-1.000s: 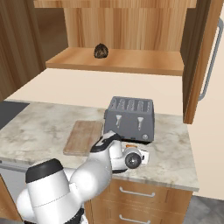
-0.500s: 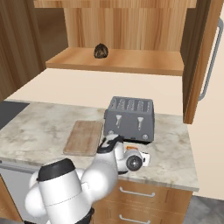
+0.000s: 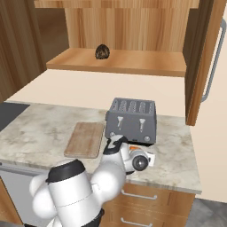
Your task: Pick the bread, place it on the cutting board, pick the jam, place it on the counter, and close the cabinet.
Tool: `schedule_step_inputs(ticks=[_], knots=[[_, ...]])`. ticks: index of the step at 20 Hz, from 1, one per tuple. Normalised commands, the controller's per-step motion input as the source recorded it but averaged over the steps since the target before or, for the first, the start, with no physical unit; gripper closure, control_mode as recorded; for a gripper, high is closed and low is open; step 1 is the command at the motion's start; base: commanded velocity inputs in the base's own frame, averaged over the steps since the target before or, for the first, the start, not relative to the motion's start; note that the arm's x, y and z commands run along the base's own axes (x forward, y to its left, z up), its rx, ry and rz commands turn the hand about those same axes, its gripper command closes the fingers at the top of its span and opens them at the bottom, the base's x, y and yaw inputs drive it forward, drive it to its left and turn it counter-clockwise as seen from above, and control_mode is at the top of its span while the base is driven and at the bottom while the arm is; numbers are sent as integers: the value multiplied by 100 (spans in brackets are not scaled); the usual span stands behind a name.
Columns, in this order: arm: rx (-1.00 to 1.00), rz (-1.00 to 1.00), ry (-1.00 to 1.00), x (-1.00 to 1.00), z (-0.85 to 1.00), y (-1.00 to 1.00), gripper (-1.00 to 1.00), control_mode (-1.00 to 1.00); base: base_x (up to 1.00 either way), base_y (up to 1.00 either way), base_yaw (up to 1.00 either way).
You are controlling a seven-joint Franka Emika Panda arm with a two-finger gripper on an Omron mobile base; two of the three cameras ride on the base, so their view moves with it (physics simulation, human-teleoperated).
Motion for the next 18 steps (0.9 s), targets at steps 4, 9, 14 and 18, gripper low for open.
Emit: schedule_step_inputs(ticks=[4, 9, 14, 18], knots=[[0, 0, 0, 2, -9, 0, 100, -100, 0, 0, 0], [-3, 0, -3, 0, -25, 0, 100, -100, 0, 0, 0], [-5, 0, -6, 0, -27, 0, 100, -100, 0, 0, 0], [-5, 0, -8, 0, -22, 0, 100, -100, 0, 0, 0]])
